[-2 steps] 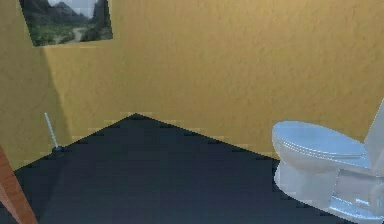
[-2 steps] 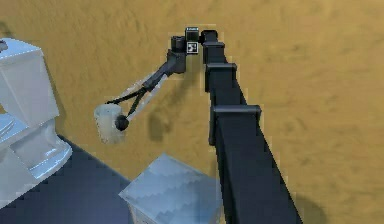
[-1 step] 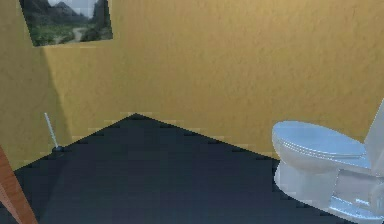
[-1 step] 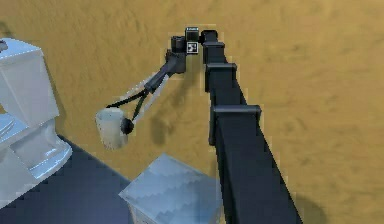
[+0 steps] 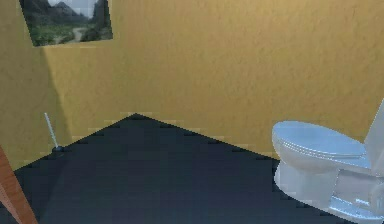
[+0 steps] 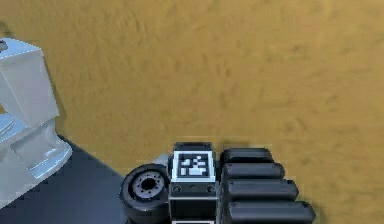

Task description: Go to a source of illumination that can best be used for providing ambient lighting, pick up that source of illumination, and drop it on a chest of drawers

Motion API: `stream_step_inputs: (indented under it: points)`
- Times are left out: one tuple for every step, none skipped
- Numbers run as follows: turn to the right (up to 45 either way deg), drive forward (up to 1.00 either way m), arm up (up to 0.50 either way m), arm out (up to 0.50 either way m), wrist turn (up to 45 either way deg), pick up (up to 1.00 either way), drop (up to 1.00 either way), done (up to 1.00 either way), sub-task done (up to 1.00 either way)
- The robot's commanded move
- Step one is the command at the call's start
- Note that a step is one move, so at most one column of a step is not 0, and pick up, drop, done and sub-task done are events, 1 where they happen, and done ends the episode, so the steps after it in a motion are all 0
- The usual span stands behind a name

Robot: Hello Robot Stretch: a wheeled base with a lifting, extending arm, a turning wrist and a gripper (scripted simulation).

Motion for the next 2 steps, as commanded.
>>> stream_step_inputs:
  points:
    - [-45.0, 0.00, 0.00, 0.00, 0.0, 0.00, 0.00, 0.00, 0.00]
    - [-45.0, 0.00, 0.00, 0.00, 0.0, 0.00, 0.00, 0.00, 0.00]
